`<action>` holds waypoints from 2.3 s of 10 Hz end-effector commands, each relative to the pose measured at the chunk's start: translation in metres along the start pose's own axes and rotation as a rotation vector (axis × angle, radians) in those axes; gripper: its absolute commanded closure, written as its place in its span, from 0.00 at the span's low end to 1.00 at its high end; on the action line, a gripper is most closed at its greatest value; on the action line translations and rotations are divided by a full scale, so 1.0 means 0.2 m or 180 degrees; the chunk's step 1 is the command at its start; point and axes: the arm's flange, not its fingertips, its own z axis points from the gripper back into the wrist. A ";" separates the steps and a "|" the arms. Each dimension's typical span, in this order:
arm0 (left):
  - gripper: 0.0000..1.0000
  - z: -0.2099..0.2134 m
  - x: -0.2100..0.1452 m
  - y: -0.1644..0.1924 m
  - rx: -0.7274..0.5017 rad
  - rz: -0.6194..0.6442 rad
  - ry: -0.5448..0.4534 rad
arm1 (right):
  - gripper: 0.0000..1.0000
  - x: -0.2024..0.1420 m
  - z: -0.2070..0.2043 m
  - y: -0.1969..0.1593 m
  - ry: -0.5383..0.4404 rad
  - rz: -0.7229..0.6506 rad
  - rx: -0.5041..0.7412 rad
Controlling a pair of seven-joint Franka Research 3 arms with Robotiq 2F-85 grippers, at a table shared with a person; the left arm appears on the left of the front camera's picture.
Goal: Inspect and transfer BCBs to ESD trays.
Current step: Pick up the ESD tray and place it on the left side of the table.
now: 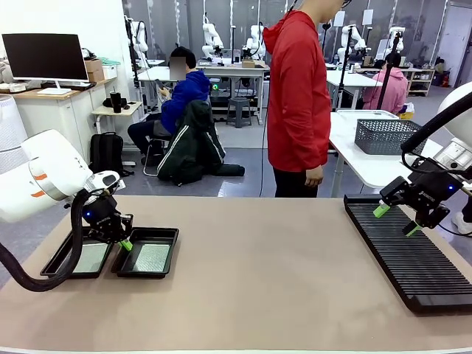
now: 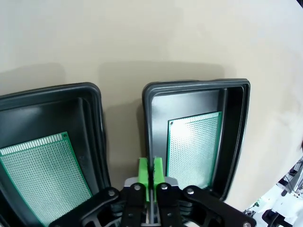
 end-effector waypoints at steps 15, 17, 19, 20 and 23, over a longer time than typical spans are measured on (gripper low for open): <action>0.00 0.43 -0.11 -0.50 0.1130 -0.0080 0.0032 | 0.00 0.00 0.00 0.01 -0.0040 -0.0081 0.0005; 0.00 0.46 -0.12 -0.52 0.1183 -0.0074 0.0045 | 0.00 0.00 0.00 0.01 -0.0040 -0.0081 0.0005; 0.00 0.48 -0.12 -0.54 0.1252 -0.0083 0.0082 | 0.00 0.00 0.00 0.01 -0.0040 -0.0081 0.0005; 0.00 0.49 -0.12 -0.55 0.1222 -0.0079 0.0099 | 0.00 0.00 0.00 0.01 -0.0040 -0.0081 0.0005; 0.00 0.46 -0.11 -0.51 0.1133 -0.0133 0.0047 | 0.00 0.00 0.00 0.01 -0.0040 -0.0081 0.0005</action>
